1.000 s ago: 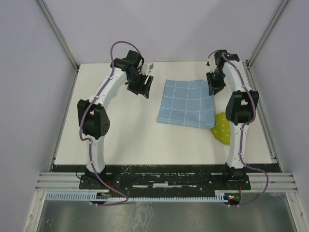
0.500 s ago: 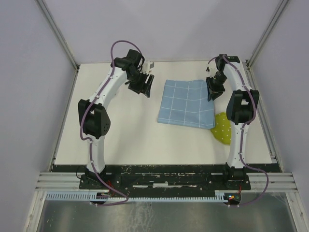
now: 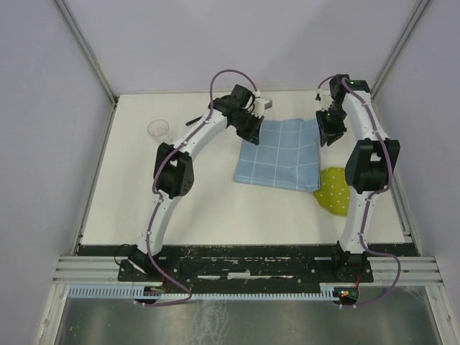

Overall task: Set the dinner table for one person
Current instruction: Adjust the napkin at the center of the board.

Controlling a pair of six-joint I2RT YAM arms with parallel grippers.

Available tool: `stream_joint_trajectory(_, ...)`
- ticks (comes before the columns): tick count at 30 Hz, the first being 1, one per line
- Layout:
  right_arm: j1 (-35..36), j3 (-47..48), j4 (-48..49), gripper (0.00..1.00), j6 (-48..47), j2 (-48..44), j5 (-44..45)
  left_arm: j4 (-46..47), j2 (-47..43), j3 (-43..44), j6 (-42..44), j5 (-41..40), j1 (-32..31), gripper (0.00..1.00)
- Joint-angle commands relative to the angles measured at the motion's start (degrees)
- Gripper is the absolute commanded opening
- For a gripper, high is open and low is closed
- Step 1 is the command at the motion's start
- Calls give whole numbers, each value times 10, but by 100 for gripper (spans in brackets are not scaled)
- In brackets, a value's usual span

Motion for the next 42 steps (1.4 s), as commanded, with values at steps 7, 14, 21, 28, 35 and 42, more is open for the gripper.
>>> stream_joint_trajectory(7,-74,-36,-4,35,-2,-126,41,130,46,-11,-69,63,-35,3)
stream_joint_trajectory(14,-92,-38,-7,35,8,-139,40,106,58,-47,-78,28,-36,3)
stream_joint_trajectory(21,-95,-10,-15,35,29,-132,32,118,43,-138,-85,14,-36,3)
stream_joint_trajectory(28,-98,-16,-18,35,24,-134,33,116,21,-228,-90,6,-36,3)
stream_joint_trajectory(35,-99,-20,-15,35,24,-125,20,103,-102,-395,-67,-17,-35,3)
stream_joint_trajectory(42,-99,-2,-22,35,28,-106,-6,74,-191,-479,-30,-35,-35,3)
